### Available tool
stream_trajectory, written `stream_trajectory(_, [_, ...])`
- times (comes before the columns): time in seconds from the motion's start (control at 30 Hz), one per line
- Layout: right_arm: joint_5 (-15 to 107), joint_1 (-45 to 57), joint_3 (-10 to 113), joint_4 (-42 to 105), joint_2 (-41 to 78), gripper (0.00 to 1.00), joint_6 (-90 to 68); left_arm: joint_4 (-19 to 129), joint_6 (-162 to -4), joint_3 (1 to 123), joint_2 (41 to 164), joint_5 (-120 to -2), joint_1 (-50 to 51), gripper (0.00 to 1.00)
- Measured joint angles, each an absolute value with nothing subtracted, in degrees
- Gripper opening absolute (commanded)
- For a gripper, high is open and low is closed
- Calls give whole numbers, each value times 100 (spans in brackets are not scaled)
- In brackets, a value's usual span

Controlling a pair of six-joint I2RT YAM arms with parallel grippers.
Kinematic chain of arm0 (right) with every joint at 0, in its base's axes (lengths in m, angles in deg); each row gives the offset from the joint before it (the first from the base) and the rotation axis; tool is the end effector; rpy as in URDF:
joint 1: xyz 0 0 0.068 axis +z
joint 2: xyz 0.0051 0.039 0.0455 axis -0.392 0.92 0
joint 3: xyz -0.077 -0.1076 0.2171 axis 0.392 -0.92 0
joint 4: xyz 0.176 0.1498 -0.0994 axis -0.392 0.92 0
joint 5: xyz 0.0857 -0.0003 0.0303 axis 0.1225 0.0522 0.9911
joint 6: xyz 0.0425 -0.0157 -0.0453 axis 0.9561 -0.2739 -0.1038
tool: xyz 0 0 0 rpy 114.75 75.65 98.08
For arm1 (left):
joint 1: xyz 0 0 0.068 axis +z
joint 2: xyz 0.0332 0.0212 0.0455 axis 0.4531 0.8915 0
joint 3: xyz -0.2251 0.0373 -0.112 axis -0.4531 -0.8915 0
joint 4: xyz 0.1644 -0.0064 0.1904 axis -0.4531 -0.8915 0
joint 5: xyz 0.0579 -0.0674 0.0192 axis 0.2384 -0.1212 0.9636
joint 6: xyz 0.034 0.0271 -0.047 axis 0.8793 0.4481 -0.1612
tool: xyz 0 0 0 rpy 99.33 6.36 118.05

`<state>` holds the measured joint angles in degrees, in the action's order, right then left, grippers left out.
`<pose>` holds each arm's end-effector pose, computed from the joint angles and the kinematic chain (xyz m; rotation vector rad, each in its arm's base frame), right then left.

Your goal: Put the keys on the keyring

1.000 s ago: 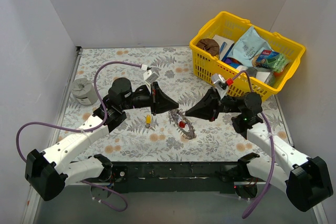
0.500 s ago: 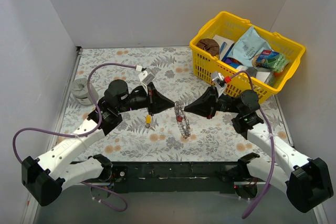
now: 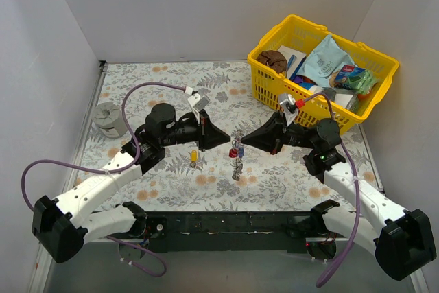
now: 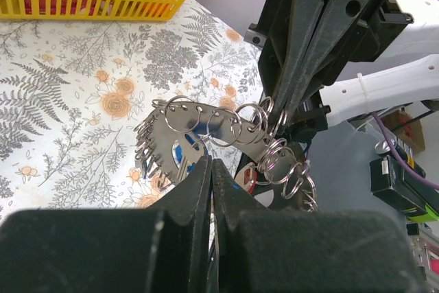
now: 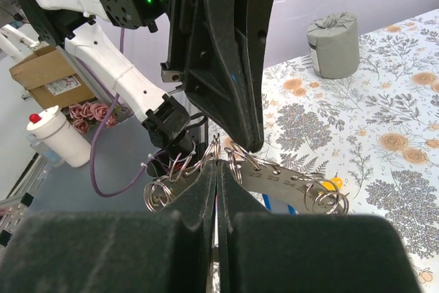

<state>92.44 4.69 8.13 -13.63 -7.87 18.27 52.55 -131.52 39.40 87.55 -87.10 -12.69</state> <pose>0.1704 0.1349 0.3171 -0.8156 1.2736 1.4687 0.1773 -0.1829 0.3196 0.1392 2.1057 -1.6938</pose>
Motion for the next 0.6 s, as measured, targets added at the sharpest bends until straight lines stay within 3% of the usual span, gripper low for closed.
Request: stream_trajectory(0.6, [8816,467,813,-983,-837,1,1654,5257,-13154,3942,8711,-8667,-1484,0])
